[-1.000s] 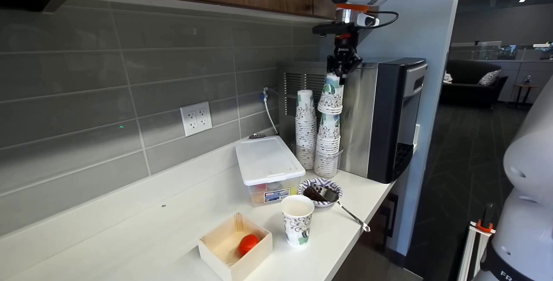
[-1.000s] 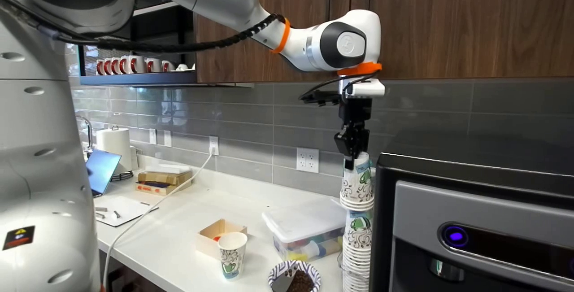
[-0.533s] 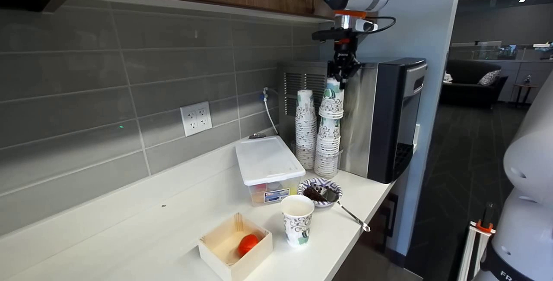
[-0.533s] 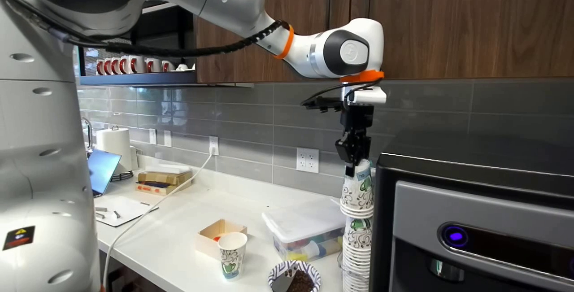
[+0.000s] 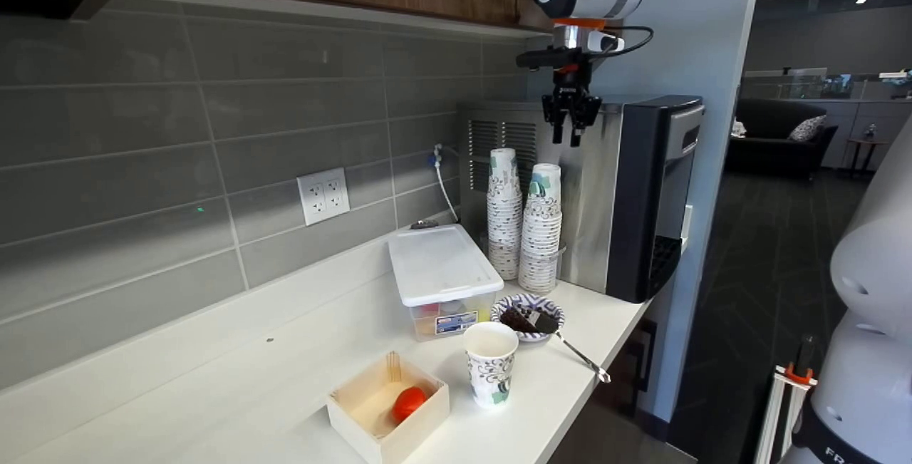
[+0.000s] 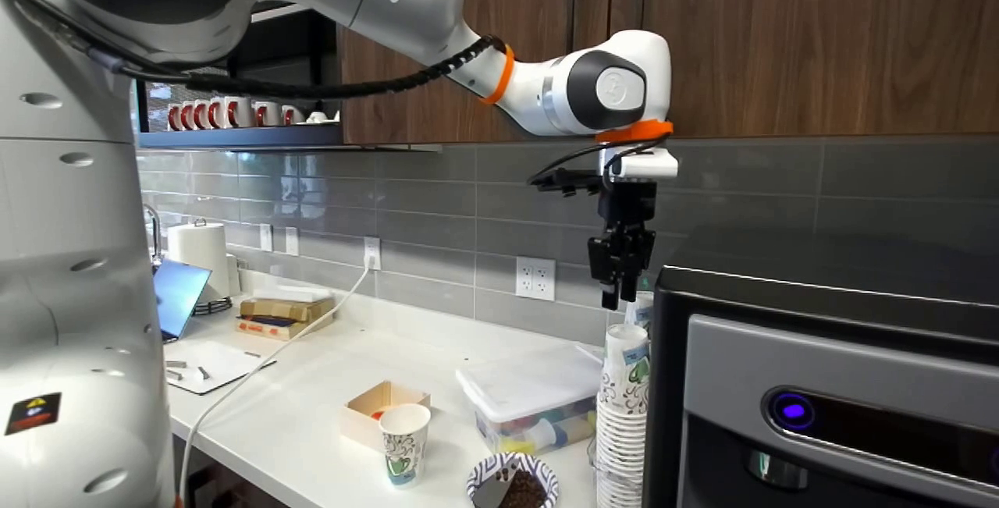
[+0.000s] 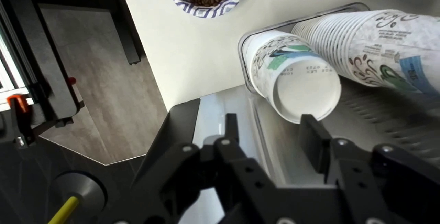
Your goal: Pick up the coffee cups on the right and place them on the front stack.
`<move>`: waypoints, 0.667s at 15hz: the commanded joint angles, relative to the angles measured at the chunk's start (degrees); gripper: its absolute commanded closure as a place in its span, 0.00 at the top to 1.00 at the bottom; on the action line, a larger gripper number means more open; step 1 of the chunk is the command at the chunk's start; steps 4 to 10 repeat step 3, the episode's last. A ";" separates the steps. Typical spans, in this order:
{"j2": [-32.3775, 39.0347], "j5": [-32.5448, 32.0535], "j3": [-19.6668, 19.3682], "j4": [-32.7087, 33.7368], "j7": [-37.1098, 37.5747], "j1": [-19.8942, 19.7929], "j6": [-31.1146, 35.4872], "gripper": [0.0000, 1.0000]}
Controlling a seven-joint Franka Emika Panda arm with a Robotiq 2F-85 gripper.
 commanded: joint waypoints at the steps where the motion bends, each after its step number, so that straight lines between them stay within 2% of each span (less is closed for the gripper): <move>1: -0.17 -1.01 -0.72 1.41 1.81 1.20 -0.26 0.82; 3: -0.35 -1.10 -0.68 1.50 2.01 1.35 -0.16 0.97; 10: -0.35 -1.10 -0.68 1.50 2.01 1.35 -0.16 0.97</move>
